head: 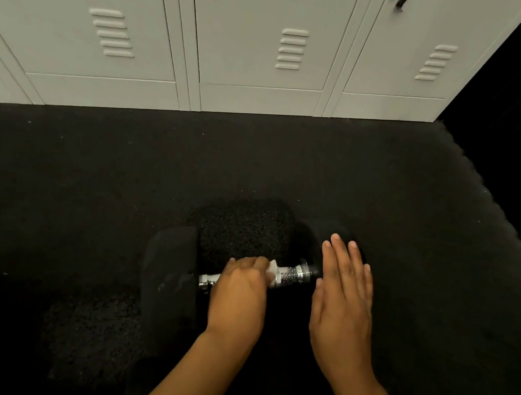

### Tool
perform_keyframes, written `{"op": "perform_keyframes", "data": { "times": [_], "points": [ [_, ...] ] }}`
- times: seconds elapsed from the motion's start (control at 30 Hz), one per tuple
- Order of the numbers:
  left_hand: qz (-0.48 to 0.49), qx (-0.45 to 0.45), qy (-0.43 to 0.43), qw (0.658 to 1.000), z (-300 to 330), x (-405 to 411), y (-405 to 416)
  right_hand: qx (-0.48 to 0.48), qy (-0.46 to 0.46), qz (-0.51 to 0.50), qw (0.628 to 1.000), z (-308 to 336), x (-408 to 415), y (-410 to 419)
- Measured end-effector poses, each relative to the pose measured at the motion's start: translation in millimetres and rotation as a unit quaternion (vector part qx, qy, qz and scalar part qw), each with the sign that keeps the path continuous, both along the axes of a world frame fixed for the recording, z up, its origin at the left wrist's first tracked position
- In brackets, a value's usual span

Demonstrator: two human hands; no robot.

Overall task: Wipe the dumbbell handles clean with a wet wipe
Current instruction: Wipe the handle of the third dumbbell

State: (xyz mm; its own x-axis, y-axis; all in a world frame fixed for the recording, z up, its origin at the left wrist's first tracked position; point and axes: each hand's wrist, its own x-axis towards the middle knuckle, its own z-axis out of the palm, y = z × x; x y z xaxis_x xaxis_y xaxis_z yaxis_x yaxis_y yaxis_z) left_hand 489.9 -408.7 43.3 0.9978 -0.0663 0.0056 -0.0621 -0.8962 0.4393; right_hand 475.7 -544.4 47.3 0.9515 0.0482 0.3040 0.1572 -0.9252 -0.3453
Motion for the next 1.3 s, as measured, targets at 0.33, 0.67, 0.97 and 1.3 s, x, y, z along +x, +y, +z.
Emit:
{"op": "perform_keyframes", "data": {
  "times": [0.33, 0.67, 0.97, 1.3],
  "points": [
    [-0.060, -0.021, -0.129, 0.990, -29.1, -10.7, 4.2, 0.001, 0.000, -0.001, 1.000, -0.5, -1.1, 0.6],
    [0.470, -0.548, 0.081, 0.687, 1.1, -58.4, -37.2, 0.002, -0.011, -0.002, 1.000, 0.1, 2.7, 0.8],
    [0.558, -0.773, 0.161, 0.257, 11.8, 1.4, -33.0, 0.002, -0.007, 0.004, 1.000, 1.4, 0.3, 0.7],
    [0.493, -0.845, 0.101, 0.179, -16.5, -15.5, -34.0, 0.007, -0.009, 0.002, 1.000, -0.2, -1.7, 0.1]
  ]
}}
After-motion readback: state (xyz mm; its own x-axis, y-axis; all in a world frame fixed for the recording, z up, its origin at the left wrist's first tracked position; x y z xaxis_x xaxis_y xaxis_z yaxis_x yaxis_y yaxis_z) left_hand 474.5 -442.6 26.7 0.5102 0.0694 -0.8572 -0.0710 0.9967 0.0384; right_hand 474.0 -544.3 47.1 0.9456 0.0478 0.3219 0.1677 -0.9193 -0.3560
